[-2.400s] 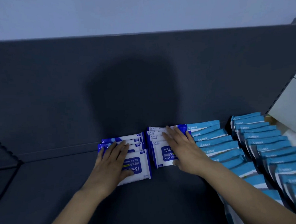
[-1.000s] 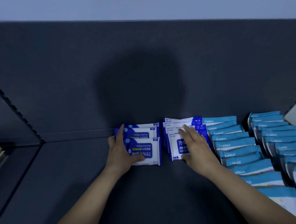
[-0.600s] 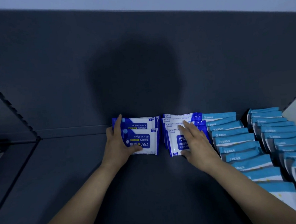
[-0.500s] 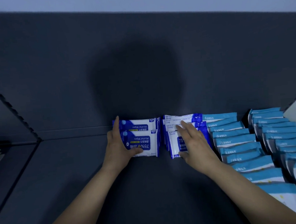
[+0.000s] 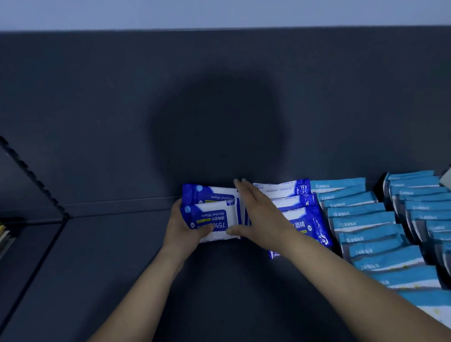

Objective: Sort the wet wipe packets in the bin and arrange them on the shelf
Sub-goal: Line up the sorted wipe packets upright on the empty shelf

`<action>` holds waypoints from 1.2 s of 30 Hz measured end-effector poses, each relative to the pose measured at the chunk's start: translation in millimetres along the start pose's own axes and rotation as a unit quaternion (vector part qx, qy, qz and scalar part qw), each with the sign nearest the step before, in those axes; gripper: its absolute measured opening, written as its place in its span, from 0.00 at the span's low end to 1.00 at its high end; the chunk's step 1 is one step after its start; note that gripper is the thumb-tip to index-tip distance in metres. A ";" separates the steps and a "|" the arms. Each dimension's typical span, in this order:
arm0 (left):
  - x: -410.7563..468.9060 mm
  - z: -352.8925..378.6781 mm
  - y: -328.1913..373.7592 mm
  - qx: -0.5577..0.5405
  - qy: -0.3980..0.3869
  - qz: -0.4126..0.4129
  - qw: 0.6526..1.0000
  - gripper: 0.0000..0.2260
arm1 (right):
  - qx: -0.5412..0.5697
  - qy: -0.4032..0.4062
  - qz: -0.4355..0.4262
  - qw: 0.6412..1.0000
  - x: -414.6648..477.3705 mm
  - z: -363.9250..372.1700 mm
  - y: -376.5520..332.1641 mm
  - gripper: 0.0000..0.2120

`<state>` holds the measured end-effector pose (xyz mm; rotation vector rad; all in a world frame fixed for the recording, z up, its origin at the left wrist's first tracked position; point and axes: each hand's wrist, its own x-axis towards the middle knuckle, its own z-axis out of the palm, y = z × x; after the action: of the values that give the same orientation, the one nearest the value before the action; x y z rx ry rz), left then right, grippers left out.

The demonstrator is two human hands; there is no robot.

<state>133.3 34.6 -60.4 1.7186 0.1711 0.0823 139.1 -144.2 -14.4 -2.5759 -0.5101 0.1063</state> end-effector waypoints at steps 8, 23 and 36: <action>-6.0 -6.8 8.5 0.007 0.047 0.052 0.998 0.37 | -0.165 -0.047 -0.016 0.985 42.5 4.5 -32.1 0.49; -17.1 -28.7 82.1 0.266 -0.040 0.229 0.935 0.46 | 0.401 0.126 0.124 0.899 -2.8 9.0 -30.9 0.25; -28.5 24.0 50.4 0.121 -0.242 0.097 0.958 0.32 | 0.790 0.116 0.169 0.577 -54.1 6.5 -11.3 0.17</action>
<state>112.2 -0.8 -13.2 1.9435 -0.3647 -0.2231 84.1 -152.5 -15.5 -0.7890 0.2318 0.2135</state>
